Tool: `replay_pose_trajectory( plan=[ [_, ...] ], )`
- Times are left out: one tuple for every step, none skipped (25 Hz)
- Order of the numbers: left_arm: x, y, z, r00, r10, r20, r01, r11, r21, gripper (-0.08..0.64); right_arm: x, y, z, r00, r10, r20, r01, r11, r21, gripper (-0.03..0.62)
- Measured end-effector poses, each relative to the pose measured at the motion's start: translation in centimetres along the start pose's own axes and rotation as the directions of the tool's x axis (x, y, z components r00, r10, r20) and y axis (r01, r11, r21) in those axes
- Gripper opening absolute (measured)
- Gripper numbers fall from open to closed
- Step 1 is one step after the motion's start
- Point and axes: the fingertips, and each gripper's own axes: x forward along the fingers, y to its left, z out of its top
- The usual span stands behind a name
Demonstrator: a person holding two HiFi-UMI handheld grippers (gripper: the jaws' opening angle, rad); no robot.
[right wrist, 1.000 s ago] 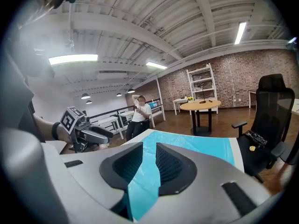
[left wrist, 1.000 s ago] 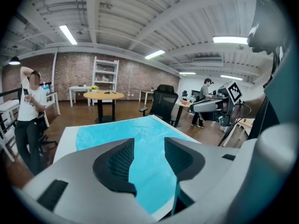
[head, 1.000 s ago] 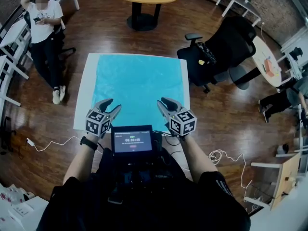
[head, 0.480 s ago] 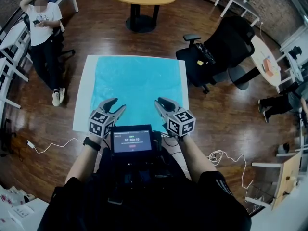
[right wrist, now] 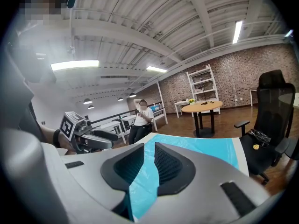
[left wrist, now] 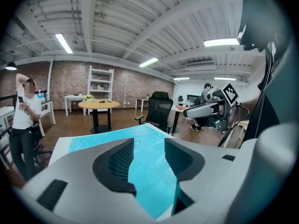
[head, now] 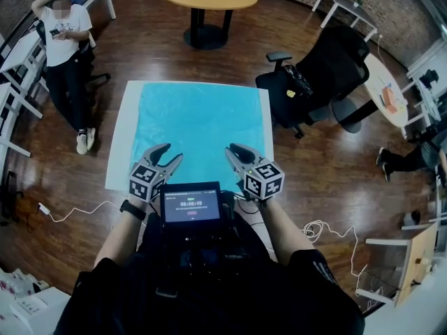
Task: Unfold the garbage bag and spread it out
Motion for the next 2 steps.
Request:
replay_pose_trajectory(
  plan=[
    [0.03,-0.13,0.02,1.000,-0.001,0.003,0.001,1.000,0.002,0.215,-0.05,0.00,-0.03,1.000,0.000,0.001,0.000,1.000,0.000,0.091],
    [0.05,-0.26,0.04,1.000,-0.002,0.006,0.002,1.000,0.006,0.217,-0.10,0.00,-0.06,1.000,0.000,0.002,0.000,1.000,0.001,0.091]
  ],
)
